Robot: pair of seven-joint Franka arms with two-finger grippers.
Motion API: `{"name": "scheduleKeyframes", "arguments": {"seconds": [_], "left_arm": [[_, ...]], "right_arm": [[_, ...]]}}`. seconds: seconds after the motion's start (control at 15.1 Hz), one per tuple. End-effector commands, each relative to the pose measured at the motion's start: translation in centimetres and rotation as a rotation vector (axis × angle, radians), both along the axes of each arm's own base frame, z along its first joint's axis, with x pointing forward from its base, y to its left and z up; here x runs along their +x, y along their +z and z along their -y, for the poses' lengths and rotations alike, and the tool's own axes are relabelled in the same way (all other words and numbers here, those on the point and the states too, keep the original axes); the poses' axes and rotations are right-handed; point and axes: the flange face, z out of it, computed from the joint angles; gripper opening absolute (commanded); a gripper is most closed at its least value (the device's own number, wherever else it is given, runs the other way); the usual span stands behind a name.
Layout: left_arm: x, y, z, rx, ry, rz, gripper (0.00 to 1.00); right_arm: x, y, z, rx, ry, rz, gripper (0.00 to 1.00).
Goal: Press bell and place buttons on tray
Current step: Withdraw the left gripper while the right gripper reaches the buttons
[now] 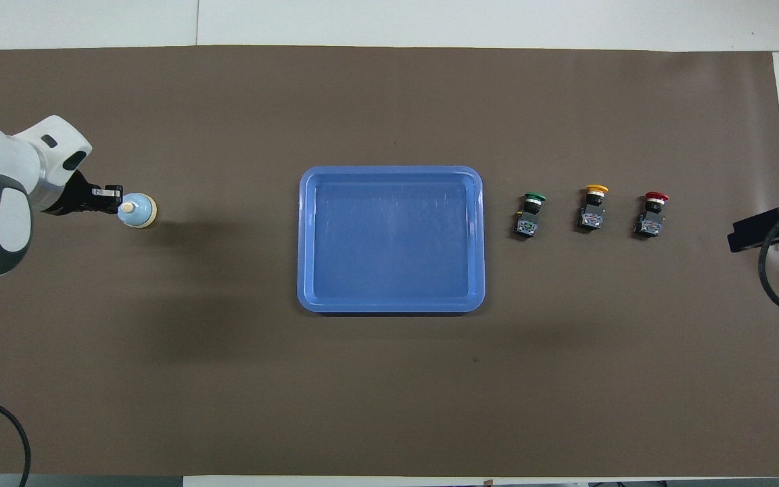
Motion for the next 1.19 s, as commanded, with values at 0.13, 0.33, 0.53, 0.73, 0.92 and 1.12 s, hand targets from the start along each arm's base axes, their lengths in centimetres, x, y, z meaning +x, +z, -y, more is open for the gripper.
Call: {"name": "scheduleKeyframes", "arguments": {"seconds": [0.13, 0.33, 0.53, 0.73, 0.92, 1.12], "left_arm": [[-5.0, 12.2, -0.9, 0.004, 0.013, -0.001, 0.00], [-8.4, 17.2, -0.9, 0.008, 0.018, 0.001, 0.41], [-9.9, 19.8, 0.0, 0.010, 0.001, -0.020, 1.00], [-10.0, 21.6, 0.6, 0.011, -0.010, -0.002, 1.00], [-10.3, 21.8, 0.7, 0.008, -0.012, -0.043, 1.00], [-10.8, 21.6, 0.8, 0.006, -0.018, -0.061, 1.00]], "right_arm": [[-0.6, 0.2, -0.2, 0.008, 0.017, -0.014, 1.00], [-0.8, -0.1, -0.7, 0.000, -0.042, -0.008, 1.00], [-0.7, -0.9, -1.7, -0.006, -0.044, 0.024, 1.00], [-0.8, -2.9, -4.1, -0.009, -0.022, 0.056, 1.00], [-0.7, -5.3, -7.3, -0.013, -0.037, 0.067, 1.00], [0.3, -8.5, -10.3, -0.014, -0.090, 0.092, 1.00]]}}
